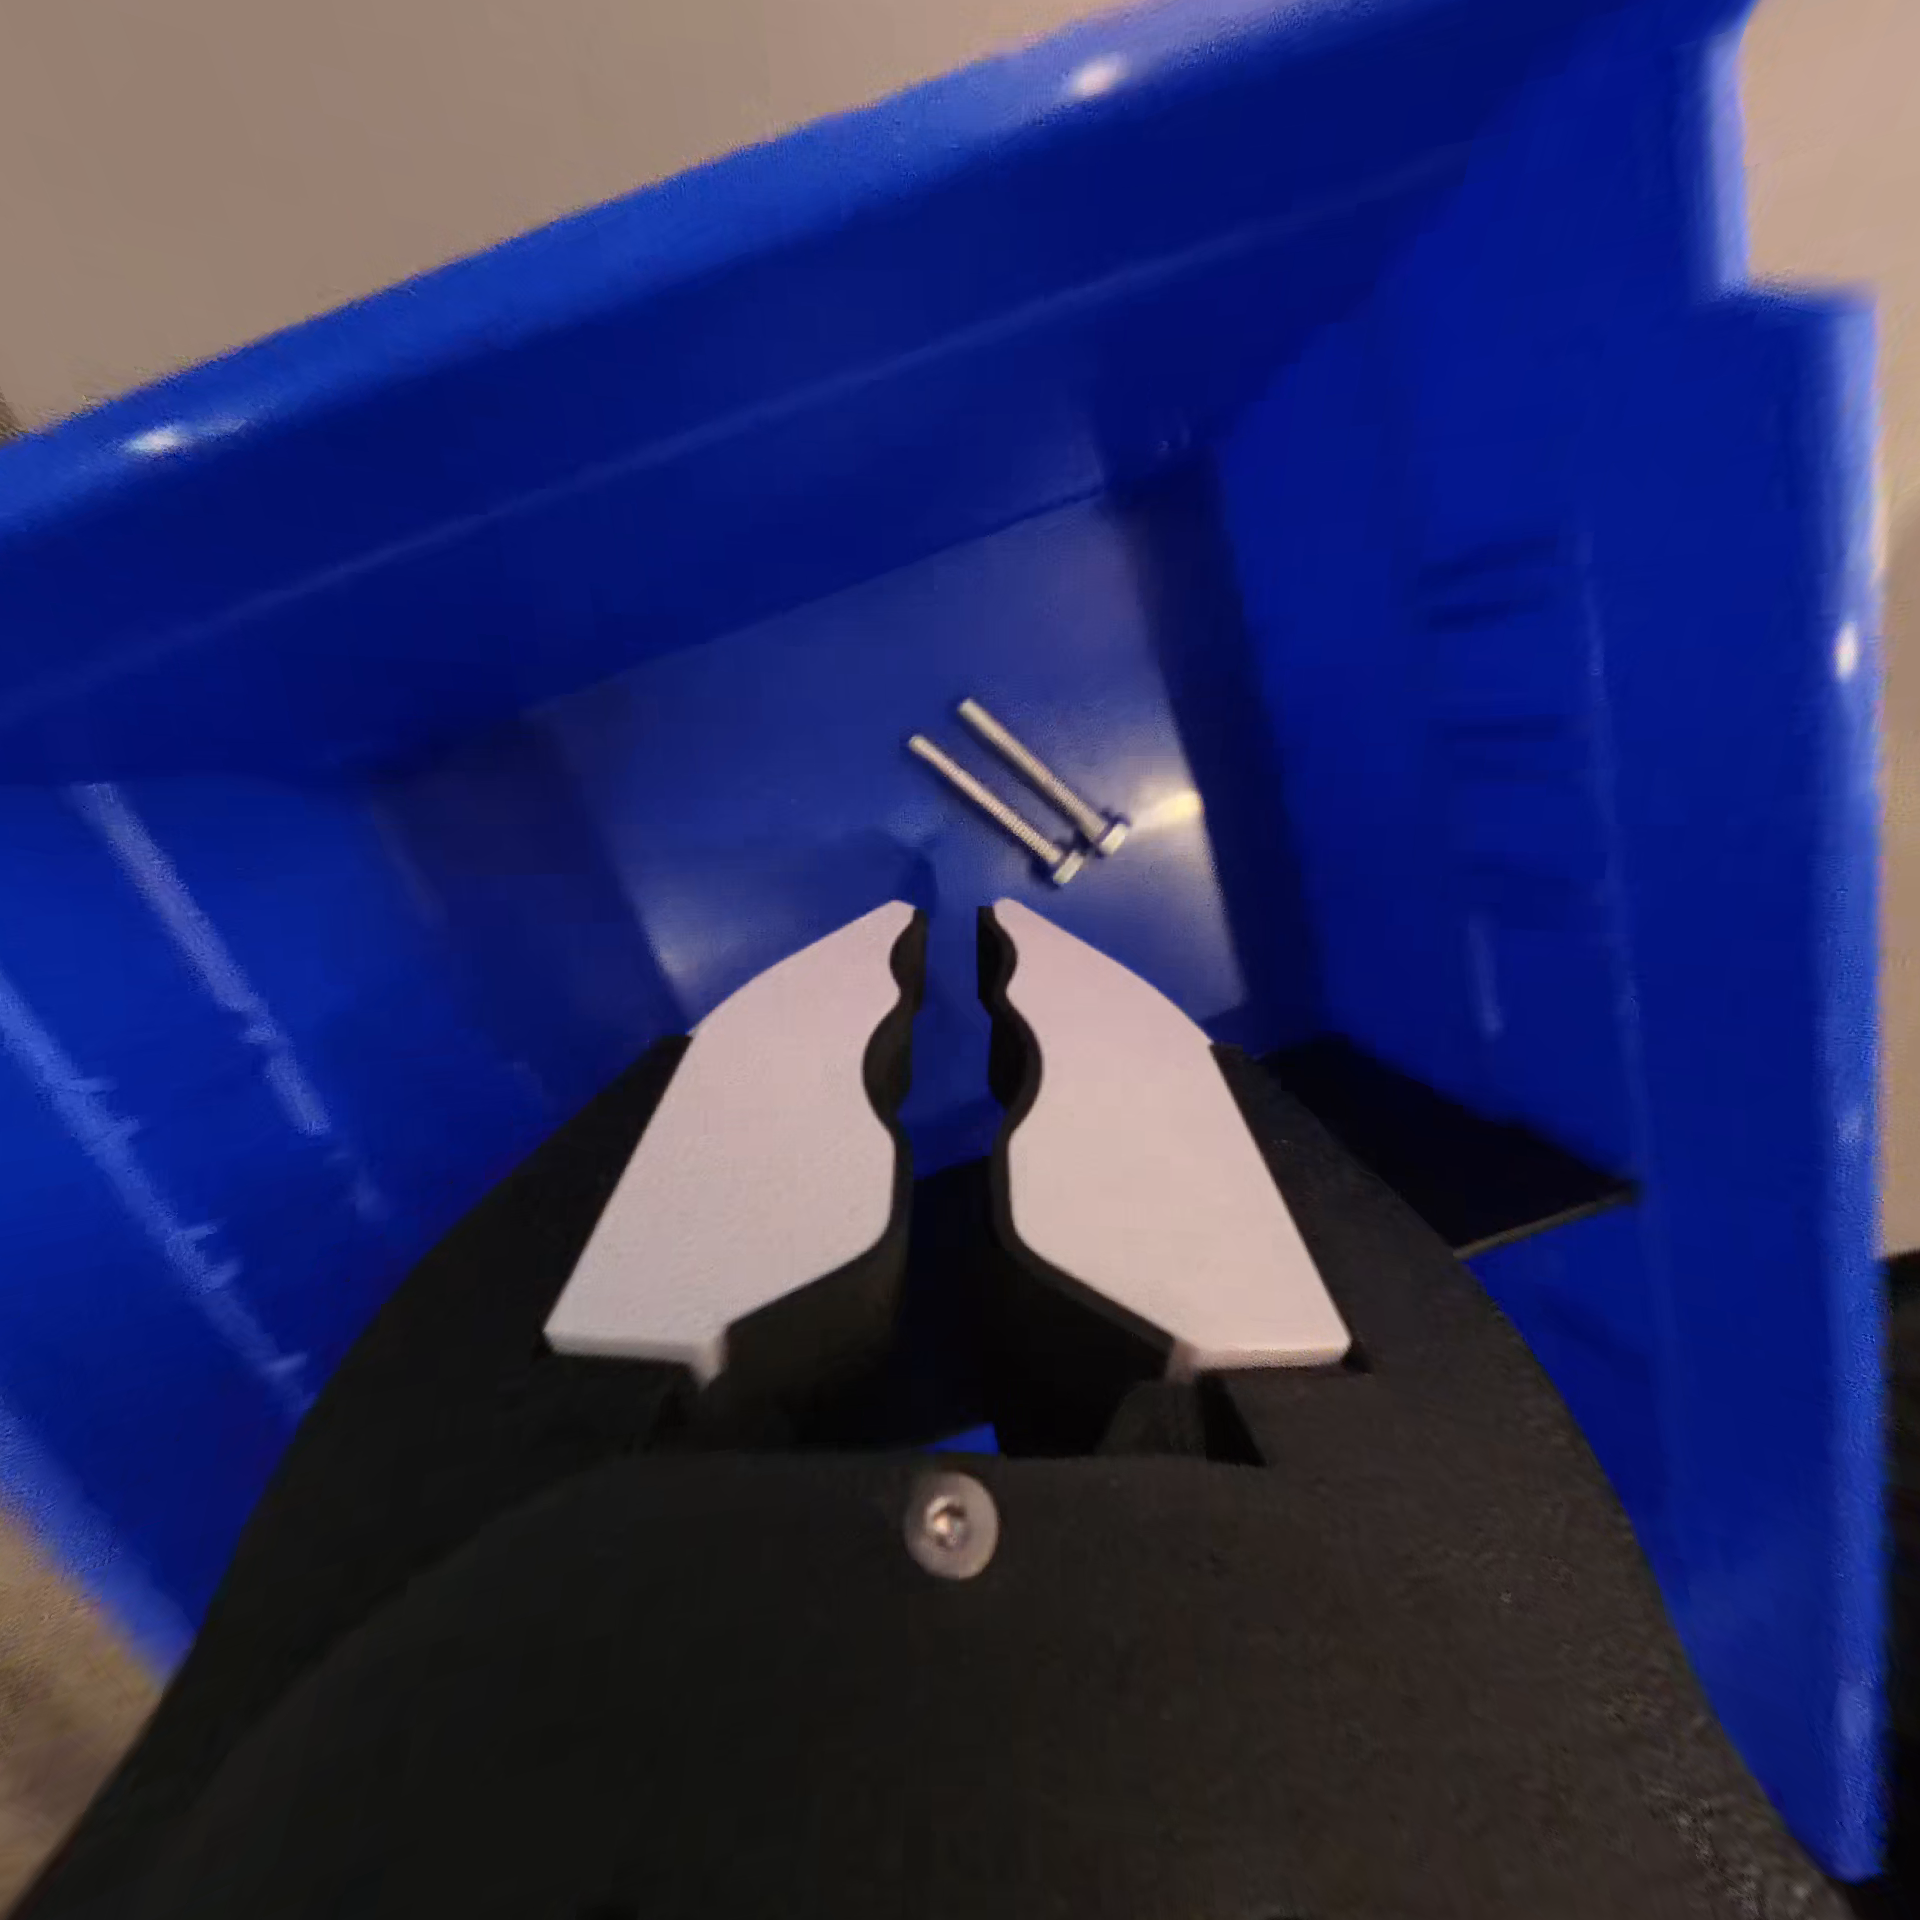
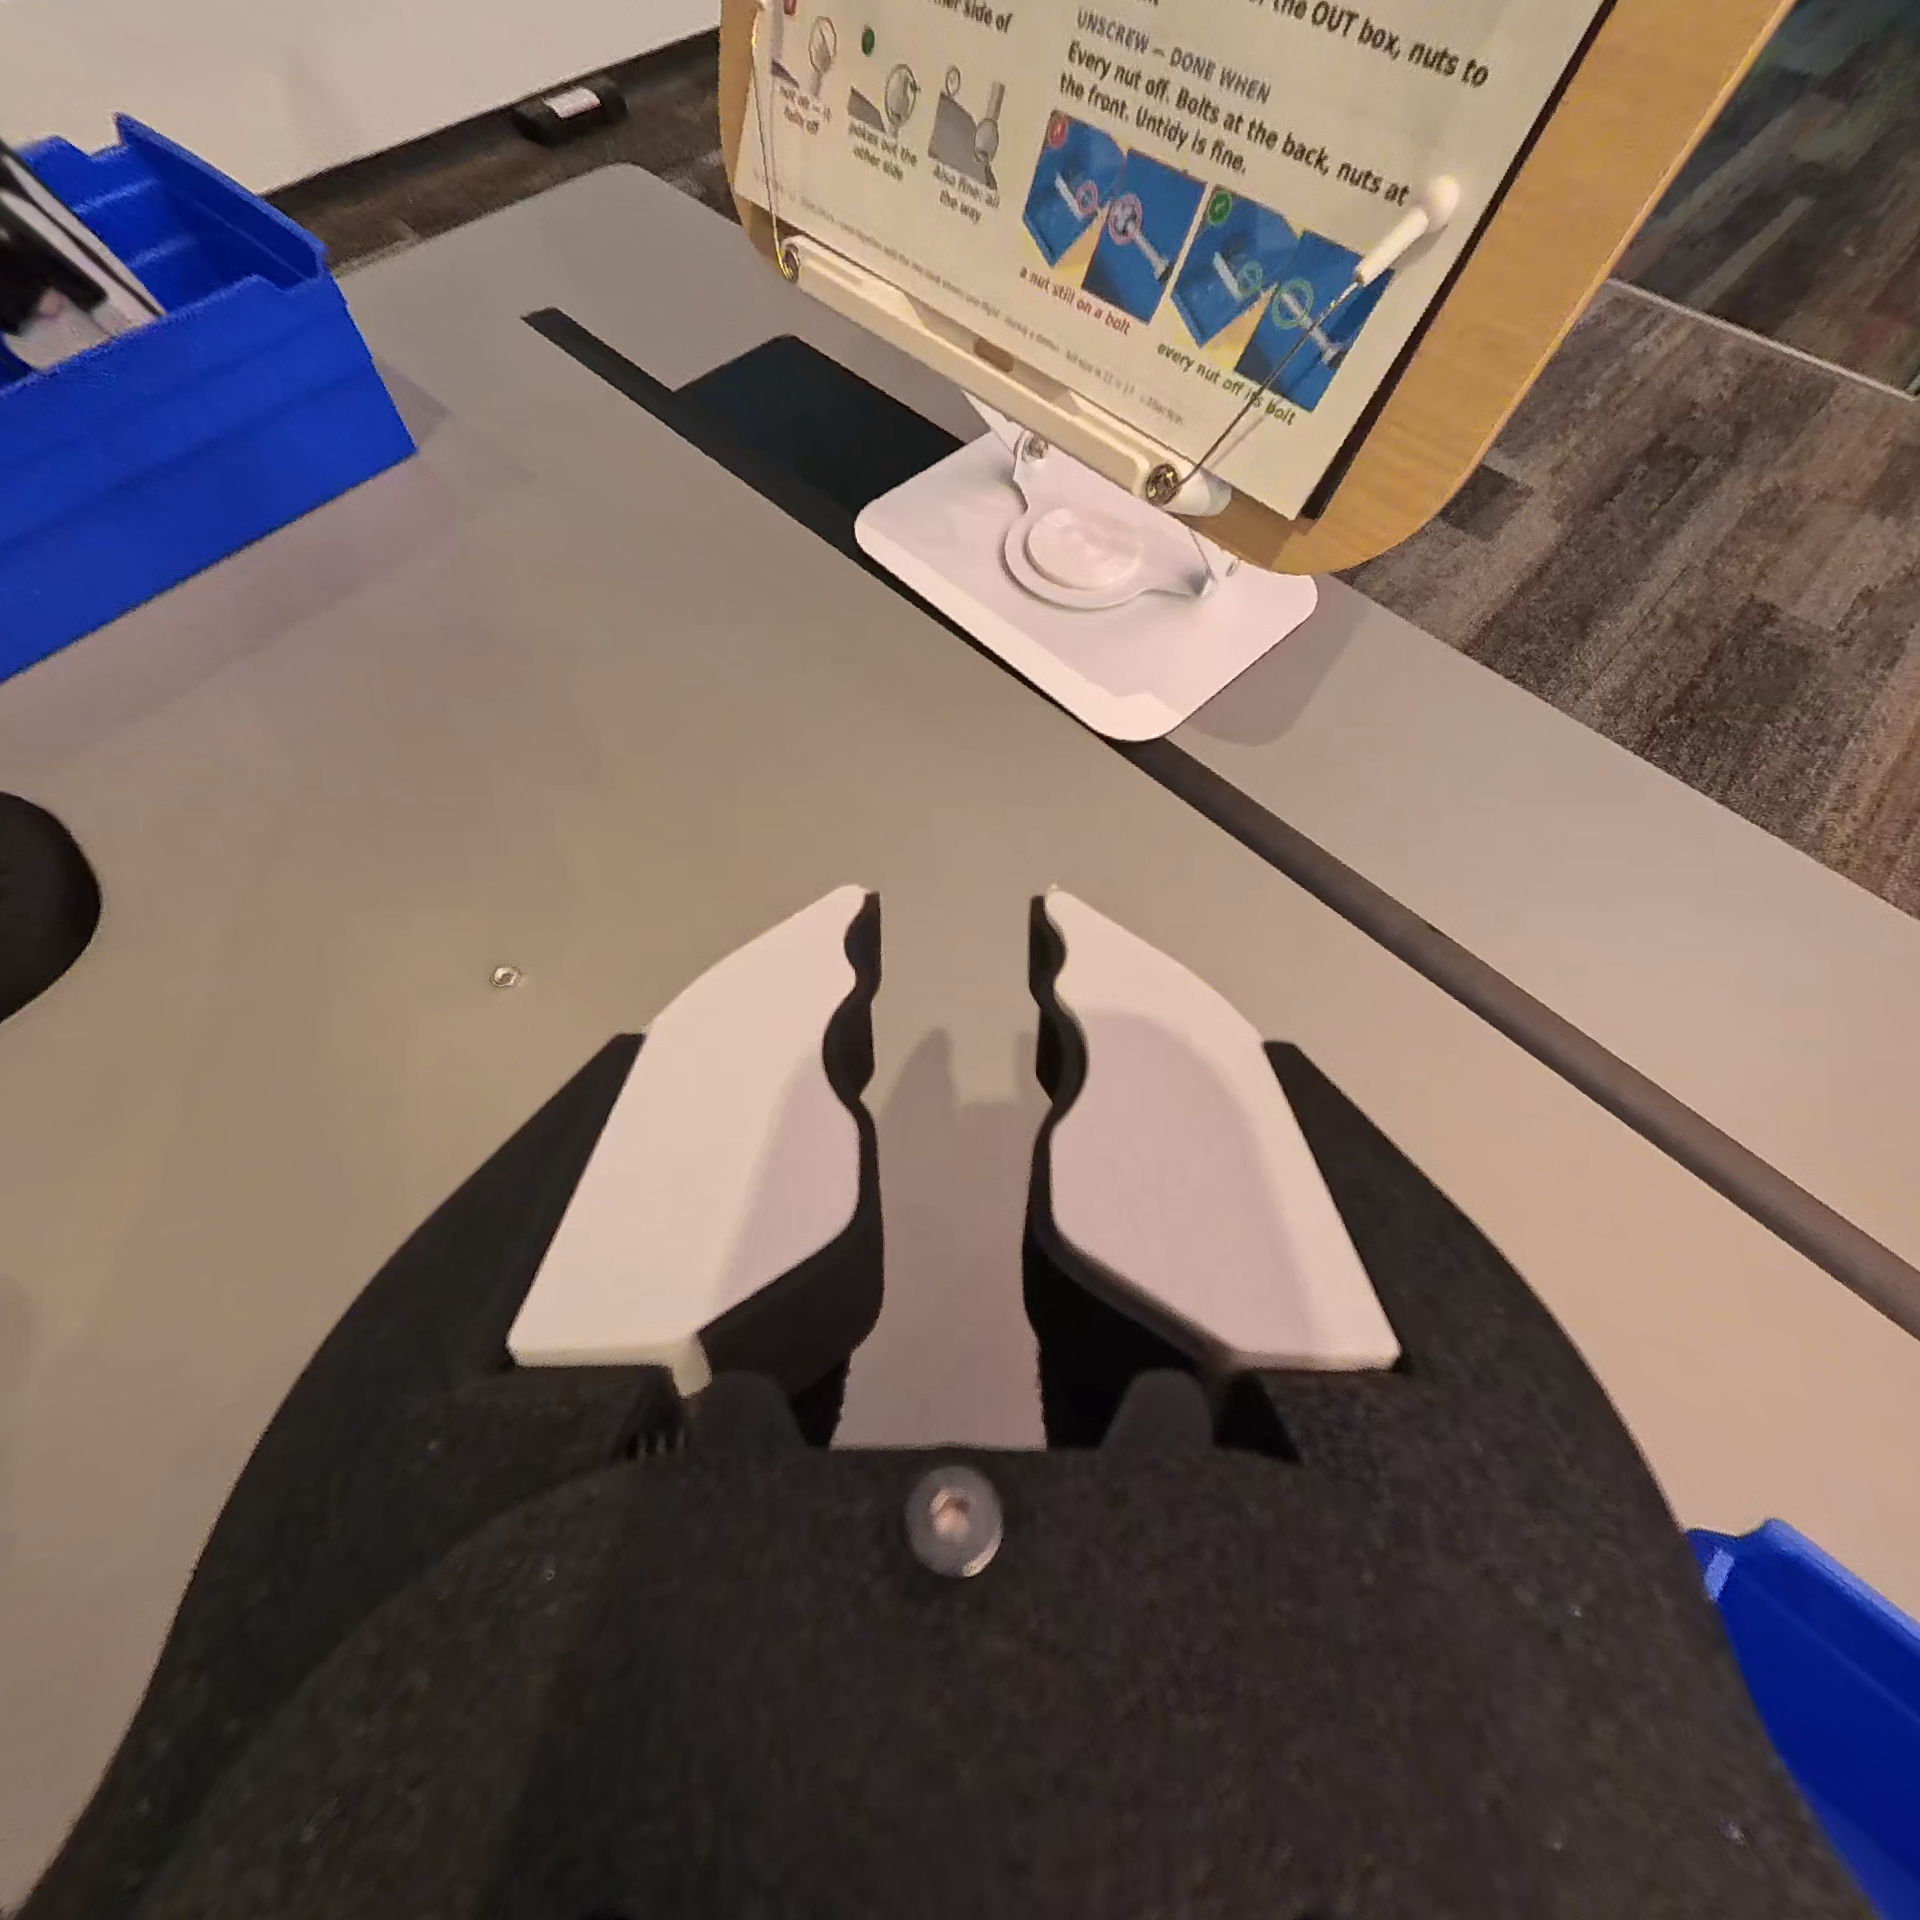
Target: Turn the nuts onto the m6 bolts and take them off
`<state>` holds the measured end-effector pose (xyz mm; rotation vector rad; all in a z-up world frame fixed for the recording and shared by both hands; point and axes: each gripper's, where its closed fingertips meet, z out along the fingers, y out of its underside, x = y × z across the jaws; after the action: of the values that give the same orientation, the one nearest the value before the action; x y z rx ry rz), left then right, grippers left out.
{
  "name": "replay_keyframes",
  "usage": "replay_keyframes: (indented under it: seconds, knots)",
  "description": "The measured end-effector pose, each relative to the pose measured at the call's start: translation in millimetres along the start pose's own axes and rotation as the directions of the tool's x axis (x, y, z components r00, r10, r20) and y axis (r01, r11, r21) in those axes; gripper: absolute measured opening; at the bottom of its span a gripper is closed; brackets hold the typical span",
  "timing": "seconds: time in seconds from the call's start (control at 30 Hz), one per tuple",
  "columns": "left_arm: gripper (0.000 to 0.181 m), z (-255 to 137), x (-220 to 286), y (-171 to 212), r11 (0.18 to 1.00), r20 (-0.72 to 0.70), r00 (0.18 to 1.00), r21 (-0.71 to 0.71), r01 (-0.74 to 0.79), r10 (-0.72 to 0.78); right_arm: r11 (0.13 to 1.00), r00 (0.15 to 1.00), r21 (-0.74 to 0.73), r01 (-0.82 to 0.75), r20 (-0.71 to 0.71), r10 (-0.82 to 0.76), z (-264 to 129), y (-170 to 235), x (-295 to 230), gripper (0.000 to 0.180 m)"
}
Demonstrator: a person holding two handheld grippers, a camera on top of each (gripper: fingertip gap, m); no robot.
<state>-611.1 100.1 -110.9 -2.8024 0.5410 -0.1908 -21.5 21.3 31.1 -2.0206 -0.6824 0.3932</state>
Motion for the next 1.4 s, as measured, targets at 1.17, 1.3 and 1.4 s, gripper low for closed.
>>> replay_keyframes:
  seconds: [1.17,1.3,1.4]
  knots:
    - [0.007,36.2,3.0,-2.0,0.963,0.027,0.975,-0.153,0.224,-0.222,0.995,0.998,-0.084,0.058,-0.029,-0.061,5.6,10.7,0.1,0.026]
    - [0.006,14.1,-3.8,-13.1,0.979,0.038,0.979,-0.043,0.201,-0.200,0.996,0.998,-0.063,0.056,-0.012,-0.057,3.9,8.0,-1.6,0.026]
    - [0.006,-25.5,8.7,-33.8,0.979,-0.031,0.984,0.101,0.176,-0.173,0.998,0.998,-0.031,0.057,0.004,-0.057,2.6,2.3,-4.4,0.026]
